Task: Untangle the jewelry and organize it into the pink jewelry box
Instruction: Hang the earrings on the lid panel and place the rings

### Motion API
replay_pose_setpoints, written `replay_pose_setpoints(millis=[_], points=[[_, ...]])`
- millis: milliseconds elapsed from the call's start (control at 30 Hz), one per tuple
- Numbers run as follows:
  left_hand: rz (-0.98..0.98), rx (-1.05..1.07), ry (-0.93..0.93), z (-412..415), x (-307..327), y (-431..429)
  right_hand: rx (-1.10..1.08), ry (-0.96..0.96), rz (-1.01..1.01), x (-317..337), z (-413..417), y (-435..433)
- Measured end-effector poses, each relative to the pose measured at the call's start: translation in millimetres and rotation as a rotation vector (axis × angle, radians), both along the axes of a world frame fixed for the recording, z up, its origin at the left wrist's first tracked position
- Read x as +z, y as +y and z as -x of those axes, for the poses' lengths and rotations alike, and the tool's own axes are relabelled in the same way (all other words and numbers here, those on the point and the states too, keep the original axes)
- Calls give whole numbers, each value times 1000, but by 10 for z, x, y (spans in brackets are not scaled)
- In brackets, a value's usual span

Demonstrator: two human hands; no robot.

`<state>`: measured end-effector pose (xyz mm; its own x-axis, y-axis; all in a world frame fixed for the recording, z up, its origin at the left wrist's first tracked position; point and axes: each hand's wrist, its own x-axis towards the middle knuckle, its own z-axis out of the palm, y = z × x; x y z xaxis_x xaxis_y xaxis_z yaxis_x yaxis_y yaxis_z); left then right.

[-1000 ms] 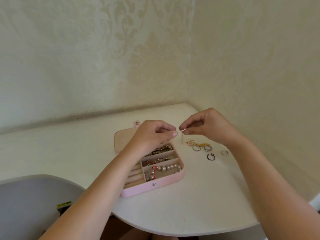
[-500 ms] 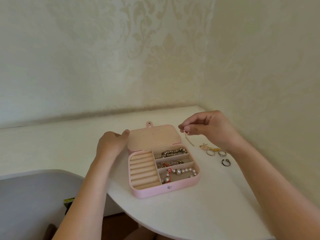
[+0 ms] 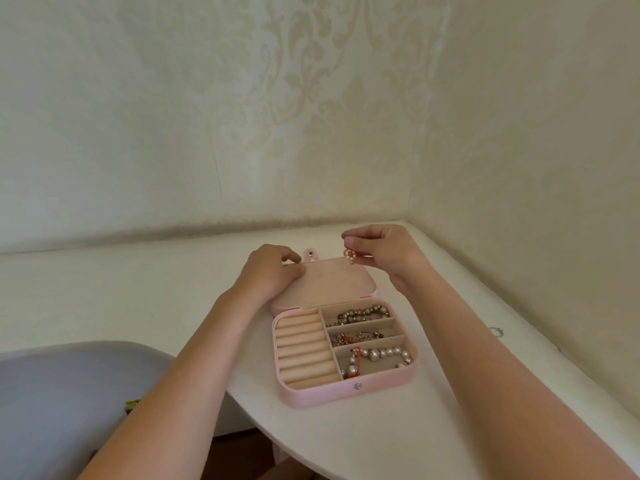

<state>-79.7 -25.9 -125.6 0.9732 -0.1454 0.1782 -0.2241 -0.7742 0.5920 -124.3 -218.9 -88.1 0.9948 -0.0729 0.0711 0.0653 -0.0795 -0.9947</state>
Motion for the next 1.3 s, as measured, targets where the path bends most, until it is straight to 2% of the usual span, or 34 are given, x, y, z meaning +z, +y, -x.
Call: replay_pose_setpoints(millis=[100, 233, 467, 600, 667, 800, 867, 1033, 1300], points=[[-32, -62, -21, -132, 13, -123, -15, 13, 54, -100, -1, 42], [23, -66, -69, -241, 17, -202, -7, 27, 93, -149, 21, 39], [-26, -130, -158, -256, 88, -216, -3, 38, 54, -112, 48, 74], [-35, -102, -116, -199, 359, -203, 40, -5, 30, -45, 139, 122], [67, -67, -29, -134, 517, -106, 61, -23, 3, -9, 181, 143], [627, -93, 302, 175, 613, 183, 146, -63, -31, 58, 291, 281], [743, -121, 392, 304, 523, 288, 167, -101, -8, 74, 345, 401], [742, -208, 389, 538, 313, 409, 61, -193, 243, 1, 376, 657], [702, -208, 232, 647, 218, 391, -105, -327, 423, -95, 381, 813]])
